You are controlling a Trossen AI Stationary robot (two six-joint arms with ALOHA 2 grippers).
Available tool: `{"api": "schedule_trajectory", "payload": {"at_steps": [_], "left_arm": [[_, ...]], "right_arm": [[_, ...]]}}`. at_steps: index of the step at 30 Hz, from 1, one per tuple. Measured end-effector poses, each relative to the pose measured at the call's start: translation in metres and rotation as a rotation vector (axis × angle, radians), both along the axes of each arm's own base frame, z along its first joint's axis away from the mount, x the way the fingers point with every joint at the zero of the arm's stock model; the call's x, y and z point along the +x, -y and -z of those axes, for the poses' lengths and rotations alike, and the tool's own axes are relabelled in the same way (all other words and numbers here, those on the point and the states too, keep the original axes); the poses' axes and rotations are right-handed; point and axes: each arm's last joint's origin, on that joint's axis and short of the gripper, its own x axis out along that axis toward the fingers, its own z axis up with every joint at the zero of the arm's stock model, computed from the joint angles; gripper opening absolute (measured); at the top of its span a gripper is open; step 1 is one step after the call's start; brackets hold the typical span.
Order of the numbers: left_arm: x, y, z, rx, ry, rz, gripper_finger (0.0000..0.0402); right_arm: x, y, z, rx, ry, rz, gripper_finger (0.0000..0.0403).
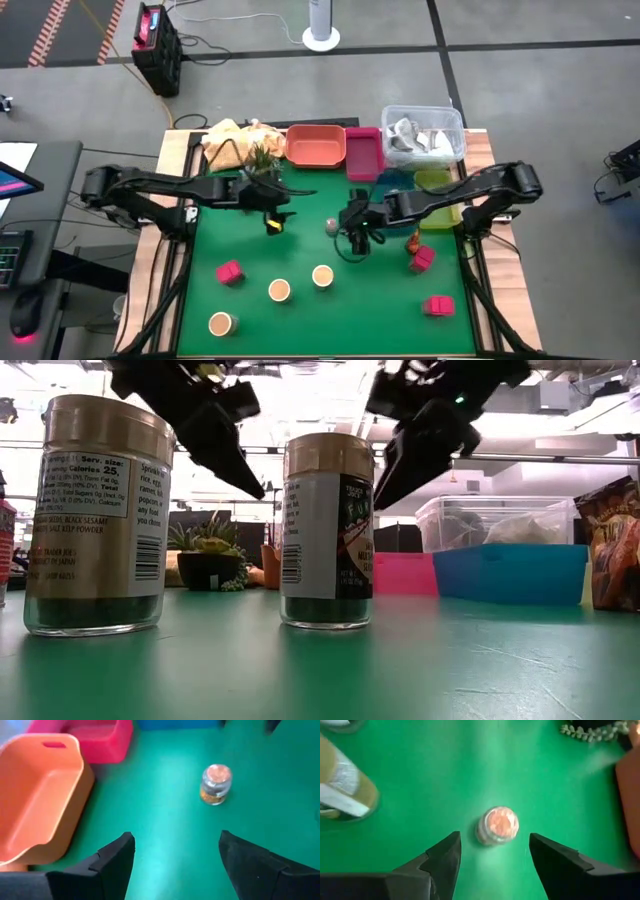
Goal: Sort spices by type
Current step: Put the brown seasoning bottle into the blue bin
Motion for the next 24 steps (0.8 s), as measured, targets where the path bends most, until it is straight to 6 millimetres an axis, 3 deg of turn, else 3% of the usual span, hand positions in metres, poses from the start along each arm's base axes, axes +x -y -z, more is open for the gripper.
{"api": "schedule_trajectory", "payload": {"at_steps": [11, 17, 24], "left_arm": [[-0.034, 0.009, -0.02, 0.002, 0.003, -0.027, 0.0274], [-0.037, 0.013, -0.021, 0.002, -0.008, -0.013, 0.0274], [-0.037, 0.013, -0.02, 0.003, -0.022, -0.012, 0.0274]], "right_arm": [[0.046, 0.018, 0.022, -0.012, -0.076, -0.071, 0.0266], [0.054, 0.027, 0.041, 0.008, -0.153, -0.08, 0.0266], [0.051, 0.029, 0.045, 0.028, -0.178, -0.117, 0.0265]]}}
